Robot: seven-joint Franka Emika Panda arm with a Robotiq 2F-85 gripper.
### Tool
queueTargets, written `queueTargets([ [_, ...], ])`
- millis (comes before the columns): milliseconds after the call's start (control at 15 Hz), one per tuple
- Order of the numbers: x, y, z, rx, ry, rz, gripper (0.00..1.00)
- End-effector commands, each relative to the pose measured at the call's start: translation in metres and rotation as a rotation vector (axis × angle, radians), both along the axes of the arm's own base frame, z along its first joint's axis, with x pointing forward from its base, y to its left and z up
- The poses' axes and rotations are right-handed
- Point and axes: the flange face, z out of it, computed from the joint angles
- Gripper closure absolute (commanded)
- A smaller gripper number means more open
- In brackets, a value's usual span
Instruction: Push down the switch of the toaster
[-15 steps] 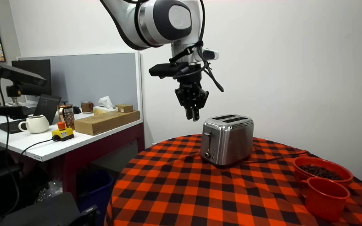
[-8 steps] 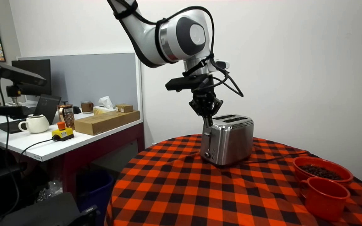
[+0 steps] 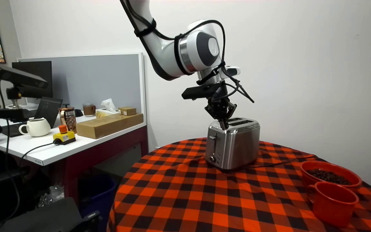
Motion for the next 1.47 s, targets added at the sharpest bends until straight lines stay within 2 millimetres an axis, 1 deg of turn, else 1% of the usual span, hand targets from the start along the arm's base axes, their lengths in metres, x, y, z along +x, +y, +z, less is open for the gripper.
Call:
queueTargets([
  [0, 0.026, 0.014, 0.004, 0.037, -0.028, -0.049, 1.00],
  [267, 0.039, 0.026, 0.003, 0.065, -0.032, -0.057, 1.00],
  [667, 0.048, 0.041, -0.025, 0.108, 0.004, -0.068, 1.00],
  [933, 0.051, 0.051, -0.026, 0.135, 0.013, -0.085, 1.00],
  [1200, 0.051, 0.054, -0.029, 0.155, 0.033, -0.097, 1.00],
  [1400, 0.048, 0.052, -0.031, 0.166, 0.077, -0.109, 1.00],
])
